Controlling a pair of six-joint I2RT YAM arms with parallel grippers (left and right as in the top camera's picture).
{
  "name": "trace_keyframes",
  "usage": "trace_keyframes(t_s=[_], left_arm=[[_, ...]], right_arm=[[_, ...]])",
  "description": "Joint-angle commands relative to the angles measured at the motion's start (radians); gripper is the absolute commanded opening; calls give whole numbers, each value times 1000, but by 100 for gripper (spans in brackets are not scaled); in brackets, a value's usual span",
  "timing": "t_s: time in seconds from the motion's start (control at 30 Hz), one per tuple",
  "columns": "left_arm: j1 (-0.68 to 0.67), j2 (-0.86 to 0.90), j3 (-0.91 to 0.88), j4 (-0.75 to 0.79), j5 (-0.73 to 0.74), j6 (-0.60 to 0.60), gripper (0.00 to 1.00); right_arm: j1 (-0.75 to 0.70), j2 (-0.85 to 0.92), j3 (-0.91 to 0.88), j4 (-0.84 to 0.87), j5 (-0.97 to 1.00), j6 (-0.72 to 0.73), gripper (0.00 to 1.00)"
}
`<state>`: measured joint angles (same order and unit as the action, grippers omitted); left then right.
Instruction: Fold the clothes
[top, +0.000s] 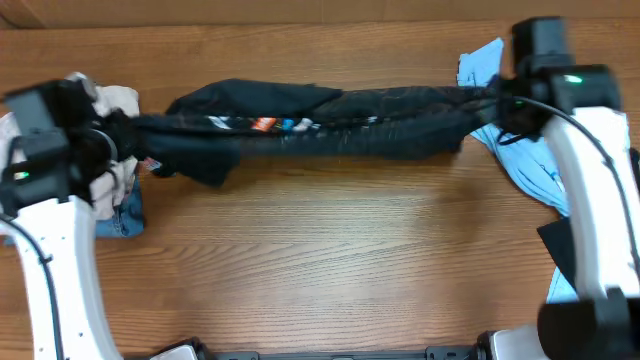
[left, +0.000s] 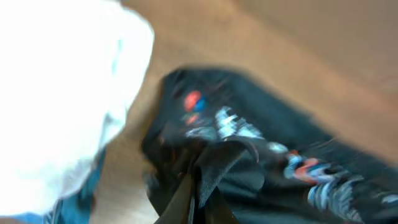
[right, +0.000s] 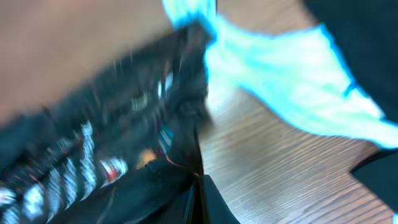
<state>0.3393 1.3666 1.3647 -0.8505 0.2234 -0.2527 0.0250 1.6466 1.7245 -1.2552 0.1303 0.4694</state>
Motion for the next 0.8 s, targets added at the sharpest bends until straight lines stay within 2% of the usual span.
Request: trace_keyframes(t_s=[0.0, 0.17, 0.47, 0.6, 0.77], left_arm=[[98, -26, 140, -16, 198, -25, 4], [182, -26, 257, -73, 372, -56, 4], [199, -41, 481, -225, 615, -58, 4], [199, -68, 540, -225, 588, -58, 4], [195, -72, 546, -238, 443, -57, 4]], right_arm=[[-62, -124, 107, -27, 34, -15, 4], [-114, -251, 169, -31, 35, -78, 4], [-121, -413, 284, -34, 38, -124, 4], [-121, -420, 328, -32, 45, -138, 4], [-121, -361, 332, -27, 45, -138, 4]])
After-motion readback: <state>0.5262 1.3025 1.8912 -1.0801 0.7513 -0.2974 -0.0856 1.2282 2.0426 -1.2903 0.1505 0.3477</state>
